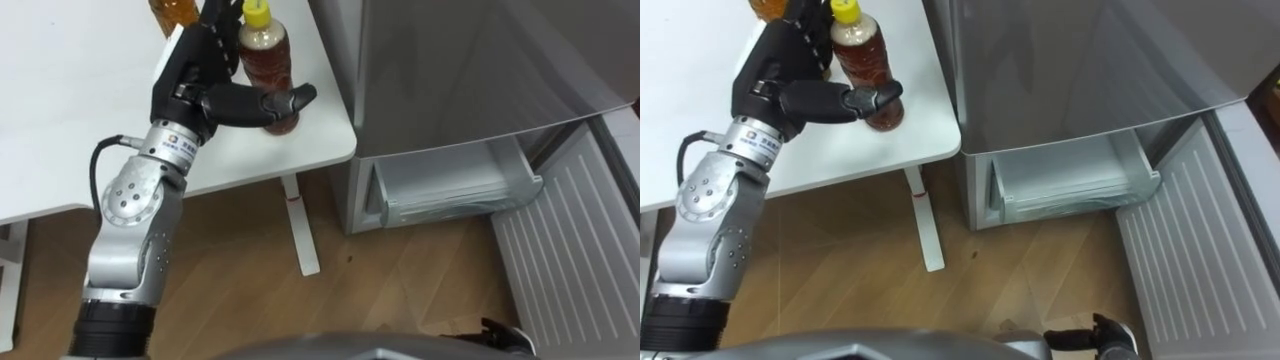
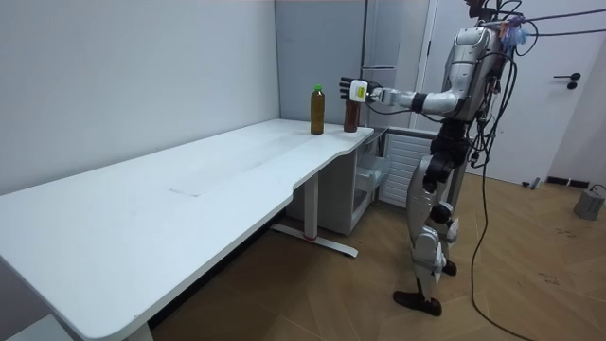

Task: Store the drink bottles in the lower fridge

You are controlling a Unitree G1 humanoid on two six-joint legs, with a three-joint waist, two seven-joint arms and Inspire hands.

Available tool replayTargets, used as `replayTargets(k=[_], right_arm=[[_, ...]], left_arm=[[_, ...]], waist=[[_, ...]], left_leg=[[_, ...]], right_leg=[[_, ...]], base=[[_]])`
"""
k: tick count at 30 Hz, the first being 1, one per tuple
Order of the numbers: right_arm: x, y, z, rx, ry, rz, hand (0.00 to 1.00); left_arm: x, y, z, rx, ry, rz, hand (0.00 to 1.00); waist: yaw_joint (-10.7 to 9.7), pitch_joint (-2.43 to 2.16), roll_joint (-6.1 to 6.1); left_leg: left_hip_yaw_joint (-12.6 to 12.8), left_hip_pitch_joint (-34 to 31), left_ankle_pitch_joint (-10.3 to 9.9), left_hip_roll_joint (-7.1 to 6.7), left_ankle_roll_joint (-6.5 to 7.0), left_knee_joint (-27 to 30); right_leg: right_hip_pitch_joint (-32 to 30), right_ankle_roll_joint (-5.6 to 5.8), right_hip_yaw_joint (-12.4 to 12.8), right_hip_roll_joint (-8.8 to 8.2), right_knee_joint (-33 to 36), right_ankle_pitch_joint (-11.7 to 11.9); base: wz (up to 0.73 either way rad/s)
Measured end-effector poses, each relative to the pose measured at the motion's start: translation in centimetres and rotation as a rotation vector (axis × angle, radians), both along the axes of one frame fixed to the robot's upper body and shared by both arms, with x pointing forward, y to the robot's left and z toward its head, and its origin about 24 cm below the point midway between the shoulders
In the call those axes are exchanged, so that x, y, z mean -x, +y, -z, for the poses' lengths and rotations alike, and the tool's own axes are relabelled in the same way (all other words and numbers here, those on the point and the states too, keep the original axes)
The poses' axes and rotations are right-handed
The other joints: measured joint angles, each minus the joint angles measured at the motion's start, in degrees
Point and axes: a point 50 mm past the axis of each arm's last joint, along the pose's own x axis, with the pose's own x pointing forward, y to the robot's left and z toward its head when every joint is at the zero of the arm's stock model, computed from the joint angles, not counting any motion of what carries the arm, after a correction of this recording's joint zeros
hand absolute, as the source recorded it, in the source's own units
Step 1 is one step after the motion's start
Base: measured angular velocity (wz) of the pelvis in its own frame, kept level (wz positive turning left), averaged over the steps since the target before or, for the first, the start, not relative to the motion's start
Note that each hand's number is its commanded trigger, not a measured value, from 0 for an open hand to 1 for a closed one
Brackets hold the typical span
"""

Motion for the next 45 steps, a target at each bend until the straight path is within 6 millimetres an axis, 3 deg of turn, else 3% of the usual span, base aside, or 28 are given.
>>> replayTargets(k=[15,20,32,39,45], right_arm=[[0.1,-0.1,0.0,-0.001,0.004,-0.002,0.00],[0.1,-0.2,0.0,0.007,0.013,0.003,0.00],[0.0,-0.1,0.0,0.022,0.042,-0.028,0.00],[-0.1,0.1,0.0,0.030,0.048,-0.065,0.00],[-0.1,0.0,0.0,0.036,0.055,-0.065,0.00]], left_arm=[[0.2,-0.2,0.4,0.000,0.017,0.007,0.00],[0.2,0.6,2.7,-0.019,0.131,-0.025,0.00],[-0.8,1.7,3.8,0.007,0.195,-0.077,0.00],[-1.7,1.5,3.3,0.007,0.176,-0.080,0.00],[-2.0,1.6,3.3,0.015,0.179,-0.087,0.00]], waist=[[0.5,-0.01,0.35],[0.5,0.16,0.29],[-0.7,0.40,-0.39],[-1.1,0.34,-0.57],[-1.5,0.34,0.05]], left_leg=[[0.2,0.2,0.0,0.00,0.00,0.0],[1.1,0.8,0.0,0.12,-0.01,-0.2],[1.5,0.0,0.0,0.18,-0.07,-0.5],[1.9,-0.4,0.0,0.18,-0.06,-0.3],[1.9,-0.2,0.0,0.18,-0.05,-0.2]], right_leg=[[-0.1,0.00,0.2,0.00,0.0,0.0],[-0.4,-0.04,1.2,0.11,0.0,0.0],[-1.1,-0.23,1.8,0.21,0.1,0.1],[-1.9,-0.25,2.4,0.23,0.1,0.2],[-1.8,-0.26,2.3,0.22,0.0,0.2]], base=[[0.00],[-0.08],[-0.03],[-0.03],[0.00]])
